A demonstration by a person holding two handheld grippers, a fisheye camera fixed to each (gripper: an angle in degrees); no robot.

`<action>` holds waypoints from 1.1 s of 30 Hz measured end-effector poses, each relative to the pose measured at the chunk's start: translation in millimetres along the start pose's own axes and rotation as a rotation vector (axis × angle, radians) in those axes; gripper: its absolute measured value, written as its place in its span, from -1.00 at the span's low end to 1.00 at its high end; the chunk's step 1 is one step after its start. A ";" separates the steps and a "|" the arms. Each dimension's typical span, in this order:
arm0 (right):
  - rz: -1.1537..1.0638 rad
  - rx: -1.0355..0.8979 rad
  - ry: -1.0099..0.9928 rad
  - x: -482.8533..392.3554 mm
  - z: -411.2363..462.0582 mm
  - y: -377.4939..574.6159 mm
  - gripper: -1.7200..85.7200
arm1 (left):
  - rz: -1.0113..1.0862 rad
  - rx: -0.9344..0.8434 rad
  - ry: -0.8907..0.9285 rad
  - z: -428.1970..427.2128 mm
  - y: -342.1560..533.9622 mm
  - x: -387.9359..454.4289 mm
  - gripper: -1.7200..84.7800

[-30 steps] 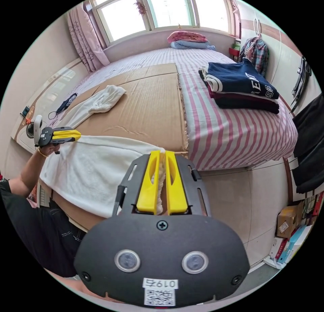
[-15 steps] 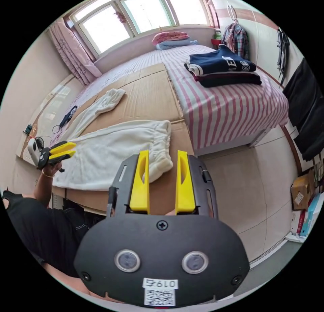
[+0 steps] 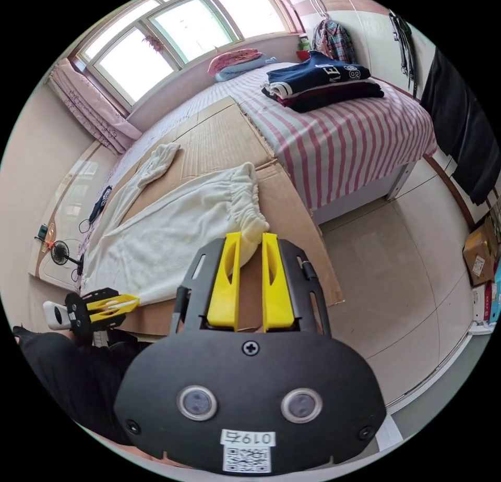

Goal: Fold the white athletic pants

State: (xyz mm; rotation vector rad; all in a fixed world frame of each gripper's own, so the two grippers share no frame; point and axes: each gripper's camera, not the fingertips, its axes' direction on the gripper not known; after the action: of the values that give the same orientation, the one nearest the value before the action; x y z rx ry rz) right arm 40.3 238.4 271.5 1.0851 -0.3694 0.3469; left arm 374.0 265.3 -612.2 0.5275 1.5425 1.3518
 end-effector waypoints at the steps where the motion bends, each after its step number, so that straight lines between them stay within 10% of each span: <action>1: 0.007 0.006 0.007 -2.7 -0.4 2.1 -0.81 | -0.005 0.002 0.006 -0.1 0.3 -3.2 -0.93; 15: -0.021 0.047 0.317 -79.8 -9.3 18.9 -0.76 | -0.141 0.061 0.086 -29.3 32.8 -98.6 -0.93; 26: -0.888 0.202 0.133 -393.3 109.8 -24.9 -0.76 | -0.759 0.261 -0.084 -103.4 169.1 -318.6 -0.86; 33: -1.138 0.091 0.274 -457.7 213.8 -56.3 -0.71 | -0.962 0.248 0.264 -41.9 141.2 -491.7 -0.74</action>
State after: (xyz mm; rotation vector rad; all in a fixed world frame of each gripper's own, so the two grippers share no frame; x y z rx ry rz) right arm -366.0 -20.2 108.8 1.1536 0.5264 -0.5062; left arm 509.1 -118.6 -299.5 -0.2699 1.8275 0.4949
